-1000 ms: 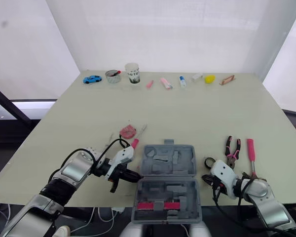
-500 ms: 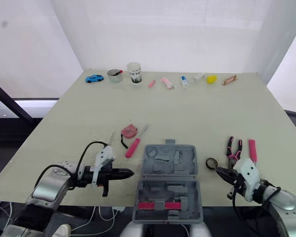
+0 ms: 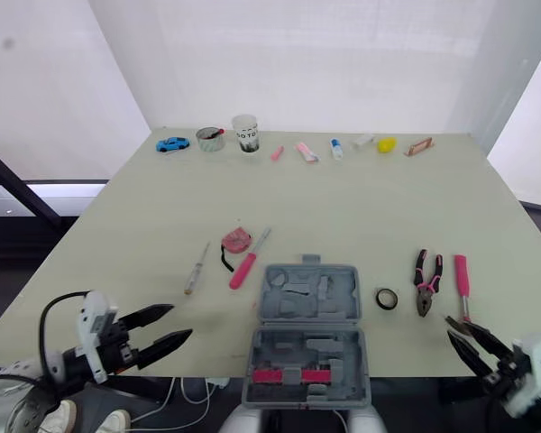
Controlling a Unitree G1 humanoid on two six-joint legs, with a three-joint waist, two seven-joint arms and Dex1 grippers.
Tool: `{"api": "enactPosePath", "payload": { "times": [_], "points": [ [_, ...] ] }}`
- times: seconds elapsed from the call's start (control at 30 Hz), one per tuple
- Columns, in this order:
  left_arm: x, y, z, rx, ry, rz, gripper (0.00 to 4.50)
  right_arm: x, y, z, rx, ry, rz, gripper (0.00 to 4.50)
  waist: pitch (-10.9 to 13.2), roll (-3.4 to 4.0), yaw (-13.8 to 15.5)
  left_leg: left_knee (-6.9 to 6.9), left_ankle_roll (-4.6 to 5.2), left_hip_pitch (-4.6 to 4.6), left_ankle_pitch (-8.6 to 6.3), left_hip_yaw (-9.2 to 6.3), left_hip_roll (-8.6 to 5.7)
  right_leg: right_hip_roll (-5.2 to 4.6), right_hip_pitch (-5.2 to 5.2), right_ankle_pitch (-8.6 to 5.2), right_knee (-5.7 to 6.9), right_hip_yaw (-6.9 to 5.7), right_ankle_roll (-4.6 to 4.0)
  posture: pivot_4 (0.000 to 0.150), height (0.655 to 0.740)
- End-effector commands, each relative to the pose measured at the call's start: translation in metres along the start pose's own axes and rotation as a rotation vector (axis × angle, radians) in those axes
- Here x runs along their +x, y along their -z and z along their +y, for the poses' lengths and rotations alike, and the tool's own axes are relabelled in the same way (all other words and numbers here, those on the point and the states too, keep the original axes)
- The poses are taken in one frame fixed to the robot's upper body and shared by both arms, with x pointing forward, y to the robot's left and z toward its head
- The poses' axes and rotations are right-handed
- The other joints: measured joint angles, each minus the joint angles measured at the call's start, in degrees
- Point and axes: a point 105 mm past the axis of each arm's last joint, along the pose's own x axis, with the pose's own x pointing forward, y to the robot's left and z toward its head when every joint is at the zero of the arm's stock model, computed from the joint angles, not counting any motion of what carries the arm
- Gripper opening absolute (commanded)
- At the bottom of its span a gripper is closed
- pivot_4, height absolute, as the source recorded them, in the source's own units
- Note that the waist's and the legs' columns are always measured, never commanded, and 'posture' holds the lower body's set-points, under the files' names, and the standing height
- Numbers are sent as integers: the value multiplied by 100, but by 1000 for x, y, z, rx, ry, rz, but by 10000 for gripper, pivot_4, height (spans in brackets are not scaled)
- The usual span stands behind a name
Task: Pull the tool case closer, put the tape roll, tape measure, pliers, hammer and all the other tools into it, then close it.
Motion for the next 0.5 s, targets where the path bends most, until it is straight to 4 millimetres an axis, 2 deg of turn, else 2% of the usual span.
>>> {"api": "enactPosePath", "payload": {
  "times": [0.03, 0.07, 0.2, 0.3, 0.43, 0.5],
  "points": [
    [-19, -5, 11, 19, -121, -68, 45000, -19, -10, -4, -52, 49, -52, 39628, 0, 1, 0, 0, 0, 0, 0, 1, 4, -1, 0, 0, -1, 1, 0, 1500, 7400],
    [-23, -1, 9, 11, -131, -68, 45000, -24, -8, -6, -52, 69, -50, 44504, -1, -1, -2, -1, 0, 0, 0, 6, 6, -4, -1, 0, -2, 2, 2, 1500, 7400],
    [-39, 13, 6, -15, -157, -45, 45000, -43, -1, -5, -34, 122, -41, 44504, -3, -4, -22, -1, -3, 3, -2, 19, 12, -18, -9, -2, -5, 5, 6, 1500, 7400],
    [-42, 15, 9, -13, -158, -33, 45000, -50, 4, -6, -27, 144, -22, 44504, -3, -2, -32, -6, -26, 5, -15, 18, 16, -43, -12, -3, -5, 3, 5, 1500, 7400],
    [-39, 12, 10, 7, -128, -31, 45000, -51, 5, -11, -20, 187, -12, 44504, -2, -1, -33, -6, -32, 6, -18, 14, 20, -50, -14, -3, -5, -3, 5, 1500, 7400],
    [-32, 6, 7, 44, -65, -27, 45000, -45, 3, -10, -19, 177, 1, 44504, -2, 2, -36, -8, -32, 5, -19, 14, 20, -53, -14, -3, -6, -1, 5, 1500, 7400]
  ]
}}
